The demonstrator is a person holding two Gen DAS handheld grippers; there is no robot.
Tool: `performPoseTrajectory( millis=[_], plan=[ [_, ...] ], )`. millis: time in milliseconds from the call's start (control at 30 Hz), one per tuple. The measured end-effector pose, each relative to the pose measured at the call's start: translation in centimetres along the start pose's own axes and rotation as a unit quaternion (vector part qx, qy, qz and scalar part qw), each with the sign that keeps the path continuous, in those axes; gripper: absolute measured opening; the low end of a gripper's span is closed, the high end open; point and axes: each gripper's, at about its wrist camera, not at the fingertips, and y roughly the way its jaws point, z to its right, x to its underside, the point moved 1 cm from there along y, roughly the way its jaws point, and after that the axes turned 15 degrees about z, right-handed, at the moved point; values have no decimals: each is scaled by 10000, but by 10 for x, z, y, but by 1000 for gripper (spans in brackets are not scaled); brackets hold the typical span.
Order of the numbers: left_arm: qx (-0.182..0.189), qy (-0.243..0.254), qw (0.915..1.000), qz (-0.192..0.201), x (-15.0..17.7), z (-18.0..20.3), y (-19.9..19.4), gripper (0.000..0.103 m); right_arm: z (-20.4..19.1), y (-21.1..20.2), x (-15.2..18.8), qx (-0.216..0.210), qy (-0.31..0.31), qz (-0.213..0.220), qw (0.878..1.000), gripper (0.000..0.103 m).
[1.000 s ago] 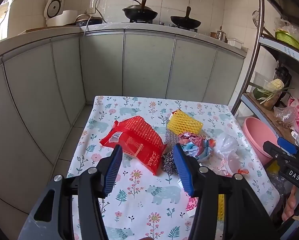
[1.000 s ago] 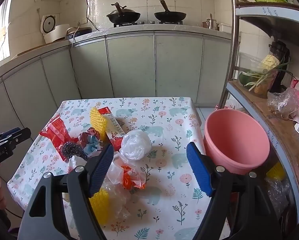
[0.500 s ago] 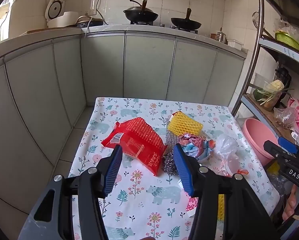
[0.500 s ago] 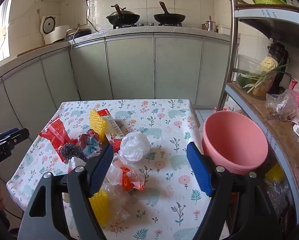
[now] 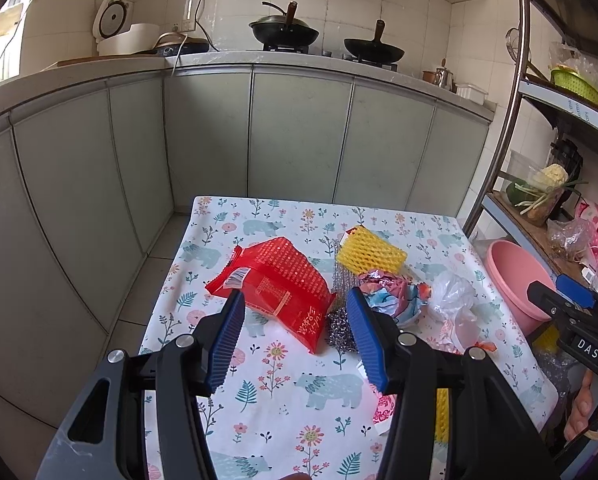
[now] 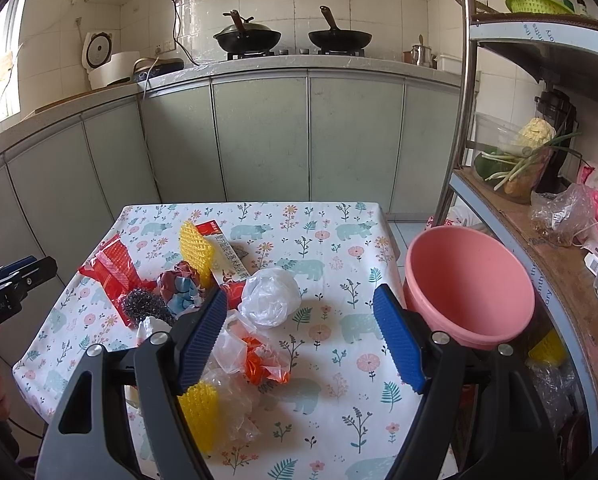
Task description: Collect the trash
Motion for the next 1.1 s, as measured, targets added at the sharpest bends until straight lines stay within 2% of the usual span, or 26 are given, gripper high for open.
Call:
performPoseTrajectory(
  millis=[1100],
  plan=[
    [-21,-41,10000,55,1,-4,-3,53,-3,-1,-2,16,-37,62,10000,76]
  ],
)
